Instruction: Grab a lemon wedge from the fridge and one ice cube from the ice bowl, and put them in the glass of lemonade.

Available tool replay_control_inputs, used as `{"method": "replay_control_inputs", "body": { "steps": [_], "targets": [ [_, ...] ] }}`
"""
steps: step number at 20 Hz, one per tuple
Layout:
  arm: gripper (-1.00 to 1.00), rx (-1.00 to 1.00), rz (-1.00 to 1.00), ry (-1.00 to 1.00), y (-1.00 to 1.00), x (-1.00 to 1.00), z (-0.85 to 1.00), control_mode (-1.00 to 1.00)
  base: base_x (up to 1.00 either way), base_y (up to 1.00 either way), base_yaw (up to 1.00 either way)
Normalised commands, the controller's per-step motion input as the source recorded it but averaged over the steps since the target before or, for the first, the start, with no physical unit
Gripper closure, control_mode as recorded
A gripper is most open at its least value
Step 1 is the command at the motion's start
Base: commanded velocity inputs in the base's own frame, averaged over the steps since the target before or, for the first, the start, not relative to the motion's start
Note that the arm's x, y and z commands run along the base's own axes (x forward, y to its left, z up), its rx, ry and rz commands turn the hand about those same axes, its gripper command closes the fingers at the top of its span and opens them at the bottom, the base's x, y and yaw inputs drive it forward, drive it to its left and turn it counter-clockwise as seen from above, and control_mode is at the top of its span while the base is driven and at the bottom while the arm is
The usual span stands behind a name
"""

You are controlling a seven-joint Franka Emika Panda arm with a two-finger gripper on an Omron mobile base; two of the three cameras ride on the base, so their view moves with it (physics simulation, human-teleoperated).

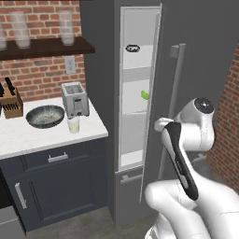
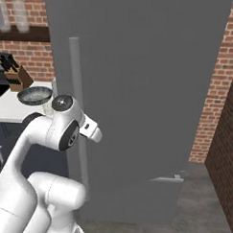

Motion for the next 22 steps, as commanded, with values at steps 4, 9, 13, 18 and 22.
{"method": "replay_control_inputs", "body": {
  "steps": [4,9,13,18,22],
  "targets": [
    [1.0,0.15,-0.13,-0.01,-1.0,-0.93,0.13,-1.0,0.0,0.0,0.0],
    [-1.0,0.15,-0.16,-0.23,-0.81,-0.92,-0.01,-1.0,0.0,0.0,0.0],
    [-1.0,0.04,-0.14,-0.27,-0.37,-0.68,0.18,-1.0,0.0,0.0,0.0],
    [-1.0,0.03,0.0,-0.25,-0.38,-0.73,0.85,-1.0,0.0,0.0,0.0],
    [-1.0,0.01,0.0,-0.24,-0.06,-0.72,1.0,-1.0,0.0,0.0,0.0]
  ]
}}
